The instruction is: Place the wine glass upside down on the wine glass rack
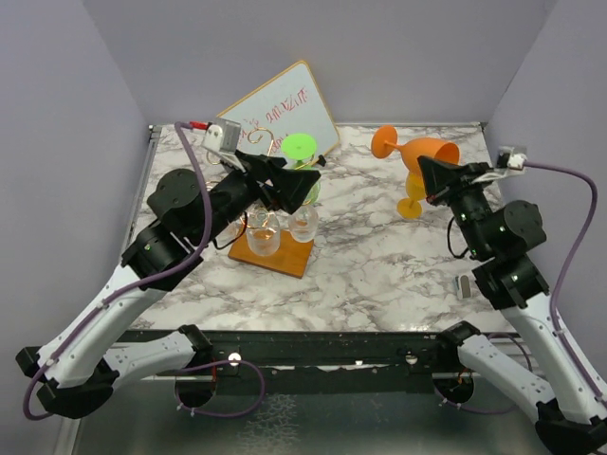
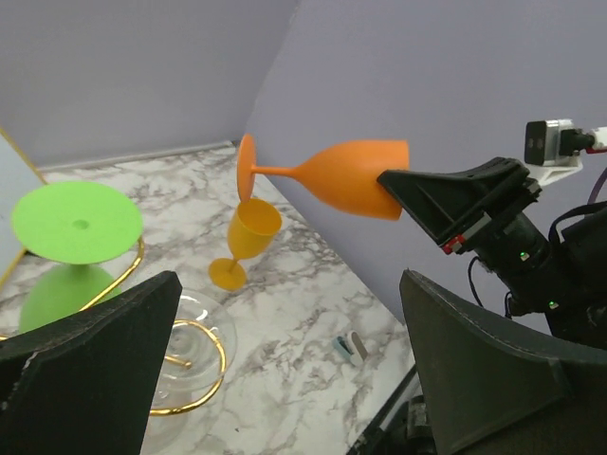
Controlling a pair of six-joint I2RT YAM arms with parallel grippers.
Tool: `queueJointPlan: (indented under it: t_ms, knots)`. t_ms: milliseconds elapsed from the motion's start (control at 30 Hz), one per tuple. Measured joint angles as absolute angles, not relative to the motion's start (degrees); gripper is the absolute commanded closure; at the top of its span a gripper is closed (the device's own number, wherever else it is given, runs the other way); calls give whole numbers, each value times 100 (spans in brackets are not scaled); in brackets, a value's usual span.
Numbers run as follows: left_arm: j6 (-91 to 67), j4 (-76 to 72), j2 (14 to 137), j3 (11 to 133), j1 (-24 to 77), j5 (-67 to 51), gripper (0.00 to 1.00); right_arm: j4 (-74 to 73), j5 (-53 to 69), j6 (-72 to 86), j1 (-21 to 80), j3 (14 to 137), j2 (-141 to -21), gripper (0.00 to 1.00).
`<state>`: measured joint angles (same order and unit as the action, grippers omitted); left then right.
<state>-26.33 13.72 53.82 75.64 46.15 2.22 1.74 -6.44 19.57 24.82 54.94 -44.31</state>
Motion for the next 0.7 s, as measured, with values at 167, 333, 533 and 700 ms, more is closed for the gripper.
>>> queueJointPlan:
  t_ms: [167,333,533,700]
  knots:
    - [-3155,941,5898,7561,4615,-250,1,548,-744,2333,2482,5065,-3612,99]
    - [-3767,423,6208,7561,4615,-534,1,930,-884,2672,2482,4753,-3114,99]
    - [-4584,-169,6517,7561,4615,-602,1,1203,-1050,3072,2482,4534,-2961,99]
    - [-5393,-580,6646,7448,4615,-421,1,1437,-1153,3411,2482,4353,-2853,99]
